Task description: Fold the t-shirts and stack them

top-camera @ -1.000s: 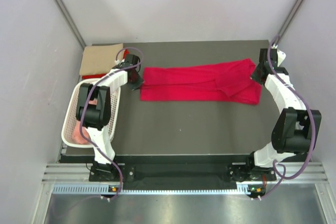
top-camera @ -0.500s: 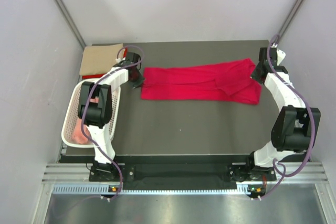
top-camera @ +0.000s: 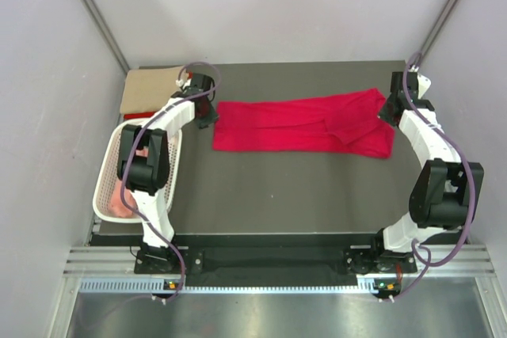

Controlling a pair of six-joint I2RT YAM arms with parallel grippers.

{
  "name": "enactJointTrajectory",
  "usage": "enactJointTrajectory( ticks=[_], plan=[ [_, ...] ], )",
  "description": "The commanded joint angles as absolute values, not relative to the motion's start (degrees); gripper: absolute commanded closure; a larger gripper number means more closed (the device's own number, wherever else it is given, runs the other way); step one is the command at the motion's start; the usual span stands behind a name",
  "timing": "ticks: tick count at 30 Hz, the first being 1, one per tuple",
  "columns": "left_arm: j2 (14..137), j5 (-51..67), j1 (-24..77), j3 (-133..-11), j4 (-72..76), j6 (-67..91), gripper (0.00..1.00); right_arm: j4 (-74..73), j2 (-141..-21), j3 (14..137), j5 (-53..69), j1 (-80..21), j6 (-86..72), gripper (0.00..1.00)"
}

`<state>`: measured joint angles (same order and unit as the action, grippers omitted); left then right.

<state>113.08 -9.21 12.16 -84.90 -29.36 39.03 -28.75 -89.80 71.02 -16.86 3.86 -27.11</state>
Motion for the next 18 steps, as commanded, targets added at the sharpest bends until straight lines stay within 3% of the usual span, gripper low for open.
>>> enactJointTrajectory(
  ticks=[1,8,18],
  plan=[
    [108.6,-12.5,16.5,-87.5,-29.9,34.5,0.63,-27.1,-90.7,72.6,-17.3,3.9,-27.8,1.0],
    [109.5,-9.1,20.6,-82.3,-26.6,36.3,0.63,-27.0,-92.0,73.4,-16.8,3.9,-28.0,1.0],
    [115.0,-16.9,20.5,-79.2,-27.2,36.3,0.63,-29.8,-98.1,79.8,-19.3,3.8,-23.2,1.0]
  ],
)
